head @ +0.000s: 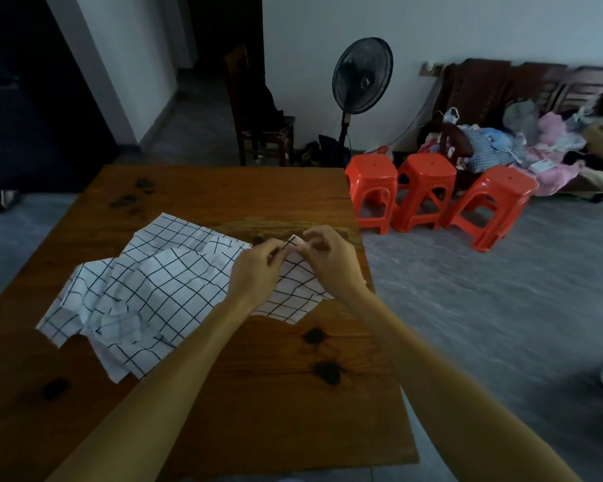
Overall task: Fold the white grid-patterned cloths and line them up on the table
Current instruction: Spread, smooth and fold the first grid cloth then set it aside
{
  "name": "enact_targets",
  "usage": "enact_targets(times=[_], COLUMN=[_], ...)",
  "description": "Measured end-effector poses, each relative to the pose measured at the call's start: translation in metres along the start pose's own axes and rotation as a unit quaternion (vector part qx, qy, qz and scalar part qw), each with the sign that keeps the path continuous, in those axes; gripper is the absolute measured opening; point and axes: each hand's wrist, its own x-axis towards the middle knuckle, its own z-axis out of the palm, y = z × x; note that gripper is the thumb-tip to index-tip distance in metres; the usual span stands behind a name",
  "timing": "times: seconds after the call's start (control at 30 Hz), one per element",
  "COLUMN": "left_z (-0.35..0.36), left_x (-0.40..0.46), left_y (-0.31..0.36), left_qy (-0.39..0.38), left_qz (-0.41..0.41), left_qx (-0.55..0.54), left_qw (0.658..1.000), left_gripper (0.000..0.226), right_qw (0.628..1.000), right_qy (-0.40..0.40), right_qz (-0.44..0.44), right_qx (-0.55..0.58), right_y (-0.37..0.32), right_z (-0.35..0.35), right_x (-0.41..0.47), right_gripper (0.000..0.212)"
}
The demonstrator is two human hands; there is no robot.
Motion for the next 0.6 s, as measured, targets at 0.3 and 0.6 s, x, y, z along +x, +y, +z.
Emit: enact_targets(times=[0.3,0.6], left_z=[-0.011,-0.013], left_x=[-0.002,0.009], left_y=[-0.013,-0.012], left_qy=[0.009,0.054], left_qz=[-0.046,-0.076], left_qx=[-0.059,-0.106], left_qw=[0.997,0.990], left_gripper=[0.018,0.021], right_qw=[0.992,0.992], right_qy=[-0.036,-0.012], right_qz=[0.017,0.080], right_qx=[-0.121,-0.096], right_y=[0.021,0.028], right_z=[-0.007,-0.024], right_x=[-0.014,-0.004], right_gripper=[0.015,0.019])
